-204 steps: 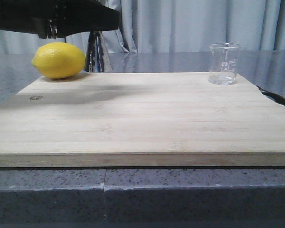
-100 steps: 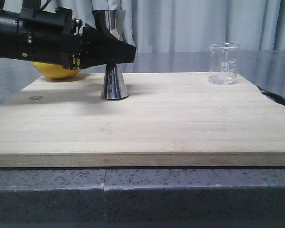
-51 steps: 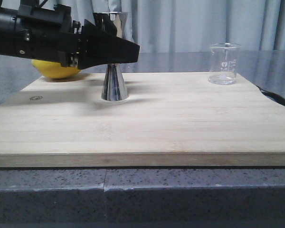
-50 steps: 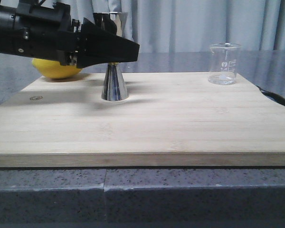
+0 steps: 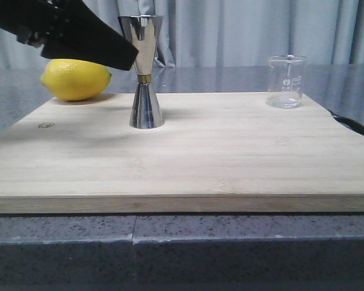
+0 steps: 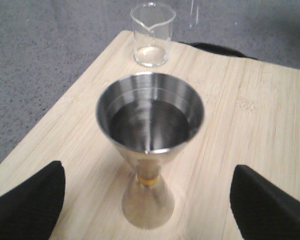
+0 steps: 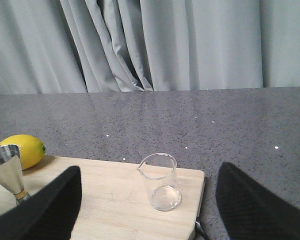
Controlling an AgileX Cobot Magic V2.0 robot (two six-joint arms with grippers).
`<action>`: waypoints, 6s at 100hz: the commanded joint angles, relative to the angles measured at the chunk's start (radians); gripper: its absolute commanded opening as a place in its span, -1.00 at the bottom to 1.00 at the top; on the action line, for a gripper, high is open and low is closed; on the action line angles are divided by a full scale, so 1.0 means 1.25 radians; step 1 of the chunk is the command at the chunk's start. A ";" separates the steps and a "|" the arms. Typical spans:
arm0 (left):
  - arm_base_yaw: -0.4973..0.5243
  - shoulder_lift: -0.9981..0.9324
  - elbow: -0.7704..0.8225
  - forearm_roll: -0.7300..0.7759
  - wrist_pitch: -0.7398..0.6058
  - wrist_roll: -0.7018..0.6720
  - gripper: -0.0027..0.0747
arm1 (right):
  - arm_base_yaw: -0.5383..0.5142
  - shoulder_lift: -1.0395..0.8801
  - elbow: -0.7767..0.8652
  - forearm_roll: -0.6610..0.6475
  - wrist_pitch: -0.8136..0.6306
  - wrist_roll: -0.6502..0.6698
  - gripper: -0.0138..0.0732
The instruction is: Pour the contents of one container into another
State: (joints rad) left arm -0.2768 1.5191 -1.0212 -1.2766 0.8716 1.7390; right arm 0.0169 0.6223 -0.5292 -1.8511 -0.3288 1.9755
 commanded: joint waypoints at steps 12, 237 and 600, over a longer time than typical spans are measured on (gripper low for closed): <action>-0.006 -0.145 -0.023 0.203 -0.016 -0.279 0.67 | 0.001 -0.003 -0.022 -0.020 0.012 0.000 0.47; -0.006 -0.868 0.209 1.035 -0.138 -1.424 -0.98 | 0.001 -0.247 0.035 -0.021 0.202 0.253 -0.84; 0.134 -1.240 0.823 0.993 -0.771 -1.355 -0.98 | -0.029 -0.523 0.458 1.489 0.185 -1.514 -0.84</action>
State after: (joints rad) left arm -0.1115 -0.0060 0.0042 -0.0269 -0.0158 0.0433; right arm -0.0153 -0.0085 0.0169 0.0094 -0.0105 0.0958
